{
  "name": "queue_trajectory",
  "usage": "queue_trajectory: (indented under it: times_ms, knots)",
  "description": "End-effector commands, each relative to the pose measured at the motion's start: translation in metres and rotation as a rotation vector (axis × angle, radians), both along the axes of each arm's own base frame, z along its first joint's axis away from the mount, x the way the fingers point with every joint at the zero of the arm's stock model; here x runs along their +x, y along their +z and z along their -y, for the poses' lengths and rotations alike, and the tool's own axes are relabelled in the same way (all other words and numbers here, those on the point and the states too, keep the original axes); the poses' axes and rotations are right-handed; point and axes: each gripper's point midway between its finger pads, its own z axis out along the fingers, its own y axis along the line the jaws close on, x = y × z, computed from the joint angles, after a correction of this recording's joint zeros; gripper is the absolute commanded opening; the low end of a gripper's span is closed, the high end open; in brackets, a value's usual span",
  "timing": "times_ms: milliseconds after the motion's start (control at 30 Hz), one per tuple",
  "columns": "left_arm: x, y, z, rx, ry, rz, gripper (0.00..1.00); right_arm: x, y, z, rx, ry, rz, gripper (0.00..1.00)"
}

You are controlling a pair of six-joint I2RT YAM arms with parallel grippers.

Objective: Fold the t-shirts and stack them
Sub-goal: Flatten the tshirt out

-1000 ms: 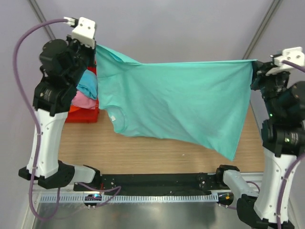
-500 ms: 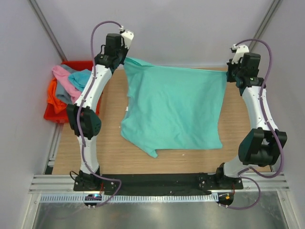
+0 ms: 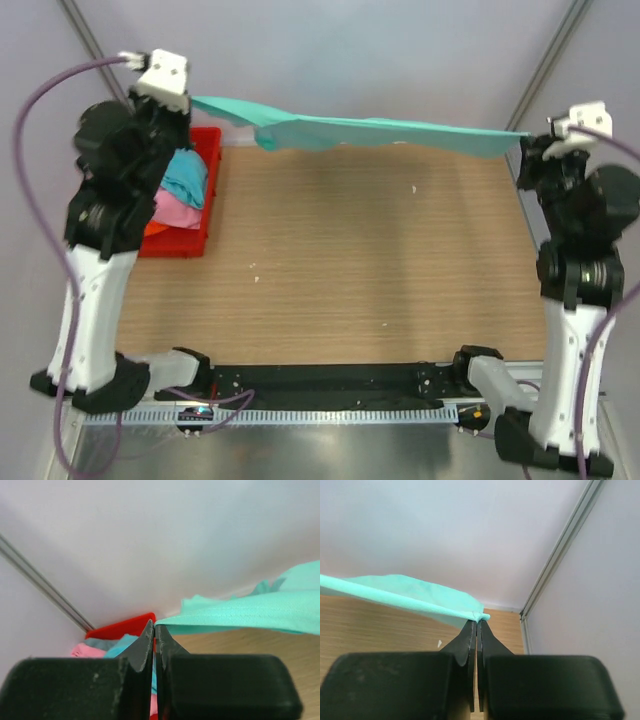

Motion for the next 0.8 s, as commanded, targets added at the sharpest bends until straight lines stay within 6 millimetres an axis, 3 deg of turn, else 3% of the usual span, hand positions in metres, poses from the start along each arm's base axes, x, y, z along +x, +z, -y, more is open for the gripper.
queue_trajectory:
  times_ms: [0,67,100,233,333,433,467,500,533,567,600,633,667,700,733,767]
  knots:
    - [-0.044,0.015,-0.022,-0.029,0.035,0.037,0.00,-0.060,0.006,-0.007,-0.044,-0.001,0.043,0.01]
    - [-0.069,0.027,-0.031,-0.034,0.035,0.068,0.00,-0.084,0.008,-0.009,-0.059,-0.010,0.052,0.01]
    - [-0.075,0.031,-0.033,-0.036,0.035,0.077,0.00,-0.103,0.018,-0.011,-0.078,-0.018,0.094,0.01]
    - [-0.095,0.049,-0.042,-0.034,0.041,0.119,0.00,-0.133,0.032,-0.011,-0.101,-0.043,0.143,0.01]
    - [-0.095,0.057,-0.043,-0.025,0.043,0.136,0.00,-0.132,0.039,-0.007,-0.110,-0.062,0.145,0.01]
    - [-0.076,0.040,-0.037,0.008,0.045,0.092,0.00,-0.115,0.032,-0.004,-0.113,-0.066,0.121,0.01]
    - [-0.063,0.020,-0.033,0.038,0.044,0.045,0.00,-0.099,0.016,-0.001,-0.108,-0.065,0.074,0.01]
    - [-0.052,0.013,-0.030,0.044,0.046,0.045,0.00,-0.088,0.011,0.001,-0.108,-0.065,0.070,0.01]
    - [-0.035,-0.017,-0.024,0.077,0.045,-0.017,0.00,-0.078,0.002,0.003,-0.108,-0.067,0.051,0.01]
    - [-0.024,-0.031,-0.021,0.100,0.045,-0.040,0.00,-0.058,-0.024,0.007,-0.101,-0.066,-0.016,0.01]
    - [-0.012,-0.038,-0.020,0.109,0.055,-0.041,0.00,-0.047,-0.030,0.009,-0.101,-0.066,-0.018,0.01]
    - [0.012,-0.073,-0.012,0.146,0.053,-0.118,0.00,-0.037,-0.042,0.010,-0.098,-0.061,-0.040,0.01]
    - [0.023,-0.086,-0.009,0.170,0.055,-0.139,0.00,-0.014,-0.075,0.013,-0.087,-0.057,-0.123,0.01]
    - [0.040,-0.095,-0.005,0.176,0.064,-0.135,0.00,-0.003,-0.081,0.015,-0.087,-0.057,-0.124,0.01]
    - [0.063,-0.128,0.002,0.209,0.062,-0.197,0.00,0.011,-0.108,0.017,-0.082,-0.053,-0.177,0.01]
    - [0.079,-0.142,0.006,0.234,0.063,-0.214,0.00,0.029,-0.131,0.021,-0.075,-0.053,-0.229,0.01]
